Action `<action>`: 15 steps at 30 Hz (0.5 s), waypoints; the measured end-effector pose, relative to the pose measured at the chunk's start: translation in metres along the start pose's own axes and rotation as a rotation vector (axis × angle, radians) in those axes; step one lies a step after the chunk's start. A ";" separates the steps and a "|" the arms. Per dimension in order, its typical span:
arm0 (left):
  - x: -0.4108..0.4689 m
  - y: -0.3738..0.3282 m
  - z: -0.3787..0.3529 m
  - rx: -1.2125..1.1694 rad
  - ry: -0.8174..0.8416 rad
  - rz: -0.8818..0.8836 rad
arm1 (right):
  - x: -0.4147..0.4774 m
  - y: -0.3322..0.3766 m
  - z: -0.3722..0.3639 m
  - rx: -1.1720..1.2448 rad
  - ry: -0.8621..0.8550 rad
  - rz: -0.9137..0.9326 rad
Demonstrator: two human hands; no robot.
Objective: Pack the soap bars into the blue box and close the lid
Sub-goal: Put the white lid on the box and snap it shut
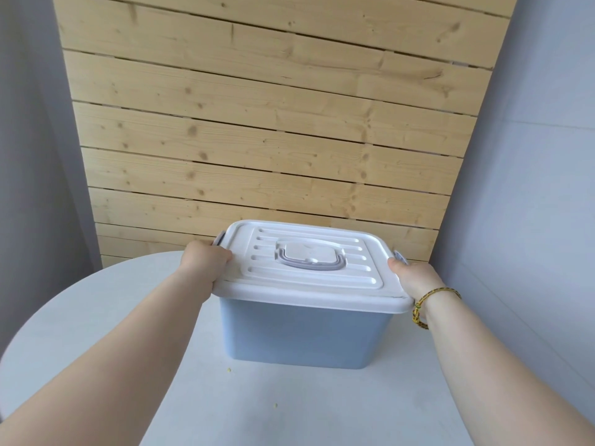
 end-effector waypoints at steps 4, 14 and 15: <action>-0.004 -0.001 -0.003 0.096 -0.017 -0.046 | 0.001 0.008 -0.001 -0.229 -0.013 0.023; -0.050 0.016 -0.005 -0.144 -0.182 -0.138 | 0.015 -0.004 -0.007 0.112 0.109 0.023; -0.052 0.019 -0.006 -0.171 -0.185 -0.133 | 0.016 -0.007 -0.009 0.162 0.132 0.010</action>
Point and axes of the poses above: each hand's wrist, its own x-axis towards the middle knuckle, its own z-axis out of the back of the hand, y = z × x, the point moved 5 cm from there along x, towards the middle knuckle, and after that the axes turned 7 degrees about -x, right-handed, at the moved point
